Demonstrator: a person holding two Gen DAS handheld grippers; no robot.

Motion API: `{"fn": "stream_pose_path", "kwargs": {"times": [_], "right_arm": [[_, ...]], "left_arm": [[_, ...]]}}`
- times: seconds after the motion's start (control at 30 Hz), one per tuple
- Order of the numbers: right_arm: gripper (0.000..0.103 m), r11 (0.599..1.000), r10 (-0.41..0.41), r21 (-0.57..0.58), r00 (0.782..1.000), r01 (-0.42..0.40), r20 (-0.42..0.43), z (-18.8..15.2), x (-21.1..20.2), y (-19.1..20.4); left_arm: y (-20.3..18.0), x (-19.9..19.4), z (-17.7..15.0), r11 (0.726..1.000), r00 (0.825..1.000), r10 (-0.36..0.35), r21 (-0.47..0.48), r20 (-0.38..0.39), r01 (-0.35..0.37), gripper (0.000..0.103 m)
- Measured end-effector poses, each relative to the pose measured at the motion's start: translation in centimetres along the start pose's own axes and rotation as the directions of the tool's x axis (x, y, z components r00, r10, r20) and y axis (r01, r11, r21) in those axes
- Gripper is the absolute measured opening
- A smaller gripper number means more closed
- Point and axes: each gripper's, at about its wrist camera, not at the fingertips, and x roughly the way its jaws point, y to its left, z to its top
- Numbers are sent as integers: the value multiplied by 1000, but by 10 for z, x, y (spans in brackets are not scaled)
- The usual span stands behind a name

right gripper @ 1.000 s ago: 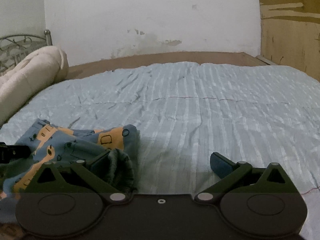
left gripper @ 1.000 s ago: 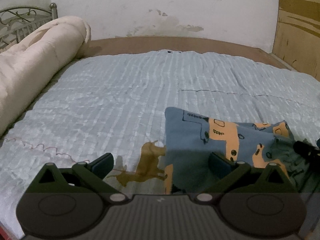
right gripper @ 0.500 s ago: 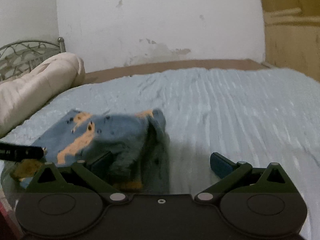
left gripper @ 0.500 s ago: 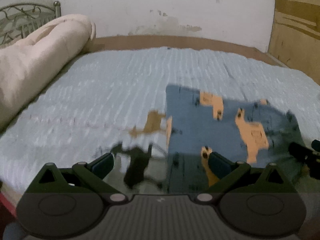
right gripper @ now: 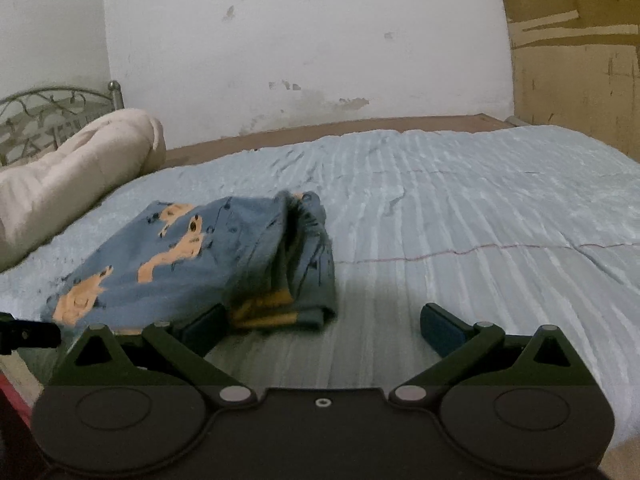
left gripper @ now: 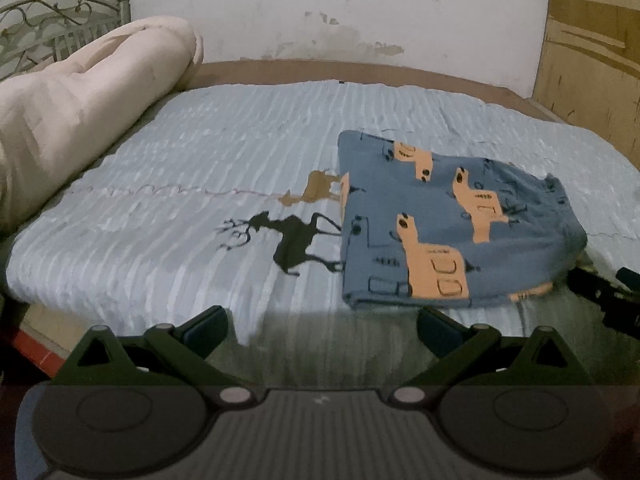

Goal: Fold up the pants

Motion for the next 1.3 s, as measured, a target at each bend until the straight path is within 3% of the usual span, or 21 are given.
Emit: {"fn": "stream_pose_path", "kwargs": {"times": [0.67,0.93,1.3], "right_arm": [[102,1000,15,-25,999,-14,33,-18,-40,12],[102,999,46,10,993,-48,109,-13,-46,10],[102,995,97,-25,987,-94,129,4,-42,14]], "left_arm": [[1,-18,-3,1000,1000,-20,-18,15,20,102],[9,-16,4,999,1000,0,-39,9,0,102],[15,-20,20,999,998,27,-46,48,-25,102]]}}
